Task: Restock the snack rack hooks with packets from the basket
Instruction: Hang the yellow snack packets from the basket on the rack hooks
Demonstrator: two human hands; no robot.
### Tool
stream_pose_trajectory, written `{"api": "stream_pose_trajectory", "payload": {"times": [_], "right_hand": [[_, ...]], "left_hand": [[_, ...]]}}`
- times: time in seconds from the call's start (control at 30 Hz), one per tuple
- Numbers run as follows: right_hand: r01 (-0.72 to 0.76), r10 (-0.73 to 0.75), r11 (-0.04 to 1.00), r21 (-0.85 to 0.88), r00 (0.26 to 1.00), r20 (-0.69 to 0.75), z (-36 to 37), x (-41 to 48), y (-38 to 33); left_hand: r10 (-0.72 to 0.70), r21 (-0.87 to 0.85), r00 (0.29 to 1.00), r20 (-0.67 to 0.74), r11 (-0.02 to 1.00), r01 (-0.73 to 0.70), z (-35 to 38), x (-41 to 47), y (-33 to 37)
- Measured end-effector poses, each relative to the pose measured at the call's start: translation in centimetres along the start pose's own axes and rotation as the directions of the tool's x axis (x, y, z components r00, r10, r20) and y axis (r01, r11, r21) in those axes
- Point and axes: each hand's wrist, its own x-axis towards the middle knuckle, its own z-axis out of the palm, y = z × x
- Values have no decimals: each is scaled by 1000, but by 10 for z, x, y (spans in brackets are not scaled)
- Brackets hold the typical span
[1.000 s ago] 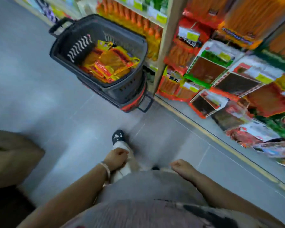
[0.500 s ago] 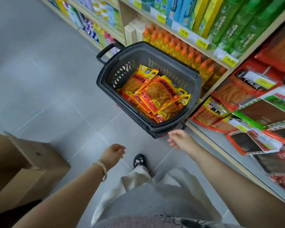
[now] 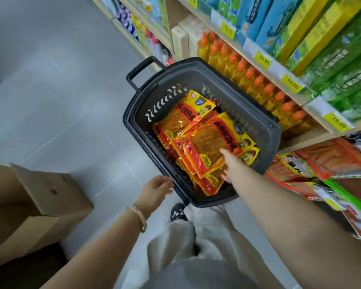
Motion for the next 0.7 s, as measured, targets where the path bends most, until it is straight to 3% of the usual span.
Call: {"api": "stream_pose_trajectory", "payload": {"times": [0.07, 0.17, 0.37, 0.47, 0.53, 0.6, 0.7], "right_hand": [[-34, 30, 997, -73, 998, -54, 5, 17, -5], [12, -39, 991, -135, 979, -201, 6, 38, -5], [81, -87, 996, -36, 972, -218, -2, 46, 12], [153, -122, 982, 113, 962, -243, -5, 38, 5], [163, -116, 919, 360, 982, -149, -11, 29, -3], [128, -177, 838, 530, 983, 43, -20, 19, -11], [195, -356, 863, 467, 890, 286, -30, 2, -21]], "left_hand": [[2, -4, 1000, -4, 1000, -2, 9, 13, 12], [-1, -12, 1000, -11, 1000, 1, 18, 32, 31], [9, -37, 1000, -19, 999, -10, 27, 49, 51], [-5, -29, 1000, -29, 1000, 4, 27, 54, 55], [0, -44, 999, -49, 999, -2, 25, 57, 59], [24, -70, 996, -90, 997, -30, 22, 63, 66], [66, -60, 993, -96, 996, -72, 15, 76, 77]]}}
